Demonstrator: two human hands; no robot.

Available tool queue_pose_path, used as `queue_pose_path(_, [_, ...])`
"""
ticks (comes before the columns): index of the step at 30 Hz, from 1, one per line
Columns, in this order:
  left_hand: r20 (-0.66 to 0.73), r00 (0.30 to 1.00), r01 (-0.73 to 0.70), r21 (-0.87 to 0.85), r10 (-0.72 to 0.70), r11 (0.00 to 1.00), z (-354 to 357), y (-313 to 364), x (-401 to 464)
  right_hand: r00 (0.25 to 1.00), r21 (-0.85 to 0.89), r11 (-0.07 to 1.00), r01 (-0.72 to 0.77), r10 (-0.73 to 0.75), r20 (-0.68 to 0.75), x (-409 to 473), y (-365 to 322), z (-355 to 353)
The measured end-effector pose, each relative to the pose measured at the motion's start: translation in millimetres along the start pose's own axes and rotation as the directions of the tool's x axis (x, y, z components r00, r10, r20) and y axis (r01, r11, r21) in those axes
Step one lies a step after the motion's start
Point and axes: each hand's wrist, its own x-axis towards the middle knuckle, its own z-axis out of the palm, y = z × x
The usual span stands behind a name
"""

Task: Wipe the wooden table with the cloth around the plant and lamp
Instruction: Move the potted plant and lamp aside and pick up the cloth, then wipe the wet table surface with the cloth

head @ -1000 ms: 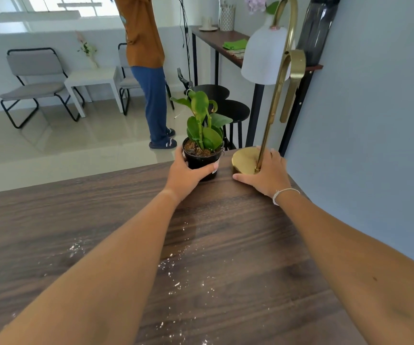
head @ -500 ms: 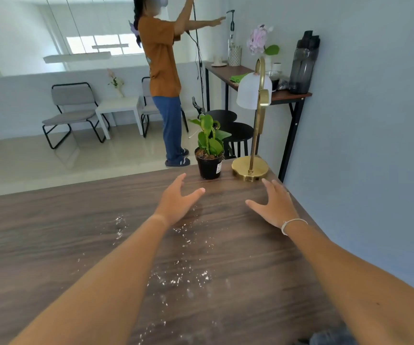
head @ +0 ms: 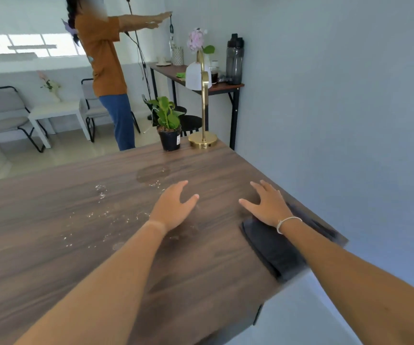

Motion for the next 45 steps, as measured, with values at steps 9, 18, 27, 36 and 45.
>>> queue_pose_path(9, [0.066,0.991,-0.124,0.069,0.119,0.99,31.3,19.4,-71.0,0.991,-0.052,0.996,-0.078,0.071,-0.116,-90.7,23.0,-13.4])
queue_pose_path(18, [0.187,0.982,0.006,0.13,-0.03,0.992,66.8,60.8,-55.1,0.962,-0.146,0.951,-0.273,0.264,-0.074,-84.3,45.4,-30.4])
queue_pose_path(27, [0.306,0.949,0.045,0.113,-0.078,0.993,77.5,80.1,-10.6,0.968,0.217,0.943,-0.252,0.245,0.059,-22.9,39.3,-47.3])
queue_pose_path(36, [-0.098,0.966,0.189,-0.366,-0.24,0.911,-22.2,50.9,22.1,1.0,0.447,0.894,0.031,-0.028,-0.014,48.8,-69.9,-35.0])
queue_pose_path(45, [-0.21,0.924,0.201,-0.441,-0.319,0.875,-121.6,-45.3,65.1,0.988,0.376,0.914,0.152,-0.148,-0.04,128.8,-197.3,19.6])
